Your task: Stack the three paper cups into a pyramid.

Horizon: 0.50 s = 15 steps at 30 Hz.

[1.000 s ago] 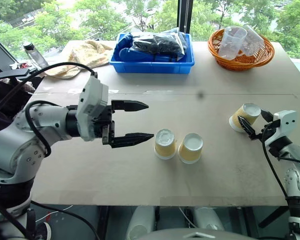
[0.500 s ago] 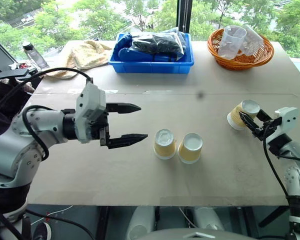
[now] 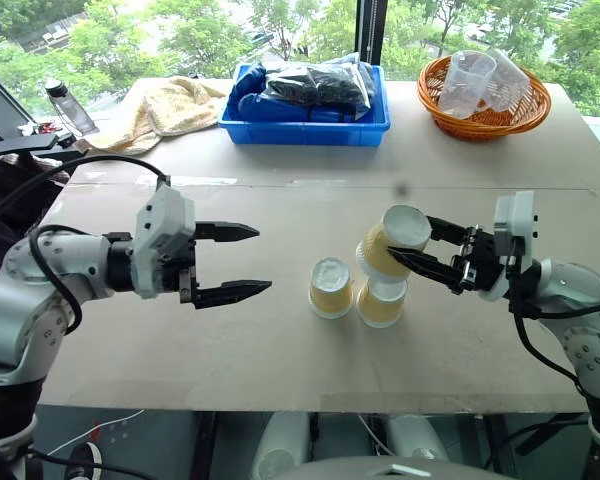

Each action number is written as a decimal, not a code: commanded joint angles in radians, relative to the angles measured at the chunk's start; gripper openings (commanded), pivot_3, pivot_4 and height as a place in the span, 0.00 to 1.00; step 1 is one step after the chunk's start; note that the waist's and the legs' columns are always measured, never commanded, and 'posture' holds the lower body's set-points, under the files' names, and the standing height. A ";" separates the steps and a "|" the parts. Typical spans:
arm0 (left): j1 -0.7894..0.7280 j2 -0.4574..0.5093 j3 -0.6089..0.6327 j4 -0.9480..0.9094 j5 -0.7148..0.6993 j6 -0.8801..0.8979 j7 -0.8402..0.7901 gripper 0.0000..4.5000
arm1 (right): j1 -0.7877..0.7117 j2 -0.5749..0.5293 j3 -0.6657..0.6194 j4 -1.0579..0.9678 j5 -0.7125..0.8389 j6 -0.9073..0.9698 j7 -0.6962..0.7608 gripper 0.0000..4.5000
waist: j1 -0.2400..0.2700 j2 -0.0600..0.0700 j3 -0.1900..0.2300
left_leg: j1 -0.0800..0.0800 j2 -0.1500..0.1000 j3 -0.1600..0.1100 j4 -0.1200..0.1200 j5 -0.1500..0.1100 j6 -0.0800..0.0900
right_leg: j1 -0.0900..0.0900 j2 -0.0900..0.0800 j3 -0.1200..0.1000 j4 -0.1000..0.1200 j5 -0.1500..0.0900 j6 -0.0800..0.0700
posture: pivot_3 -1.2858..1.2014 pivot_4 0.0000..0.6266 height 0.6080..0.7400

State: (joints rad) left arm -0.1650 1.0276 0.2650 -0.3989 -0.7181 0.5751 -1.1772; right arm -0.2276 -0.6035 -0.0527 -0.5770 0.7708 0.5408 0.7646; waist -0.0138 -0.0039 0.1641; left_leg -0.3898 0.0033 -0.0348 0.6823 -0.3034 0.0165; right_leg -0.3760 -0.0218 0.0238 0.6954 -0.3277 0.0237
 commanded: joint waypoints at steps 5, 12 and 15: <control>0.008 0.014 0.039 -0.029 -0.027 -0.014 -0.045 1.00 | -0.051 -0.023 0.056 -0.080 0.046 0.063 0.015 0.40 | 0.000 0.000 0.000 | -0.003 0.000 -0.001 0.001 0.001 -0.002 | -0.002 0.000 -0.001 0.000 0.000 0.000 | 0.52 0.24 1.00; -0.010 0.011 0.012 -0.060 -0.041 -0.010 -0.051 1.00 | -0.091 -0.018 0.101 -0.067 -0.003 0.062 0.013 0.40 | -0.001 0.000 0.000 | -0.004 0.000 -0.001 0.001 0.001 -0.001 | -0.002 0.000 -0.002 0.000 0.000 0.000 | 0.52 0.24 1.00; -0.020 0.007 0.005 -0.058 -0.040 -0.007 -0.045 1.00 | -0.104 -0.014 0.119 -0.060 -0.031 0.060 0.010 0.40 | -0.001 0.000 0.000 | -0.004 0.000 -0.001 0.001 0.001 -0.001 | -0.002 0.000 -0.002 0.000 0.000 0.000 | 0.52 0.24 1.00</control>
State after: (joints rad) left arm -0.1723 1.0311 0.2632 -0.4309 -0.7425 0.5708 -1.2228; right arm -0.3184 -0.6178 0.0679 -0.6148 0.7471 0.6095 0.7759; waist -0.0148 -0.0041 0.1641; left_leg -0.3936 0.0033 -0.0361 0.6833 -0.3024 0.0149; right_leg -0.3784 -0.0218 0.0220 0.6954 -0.3277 0.0237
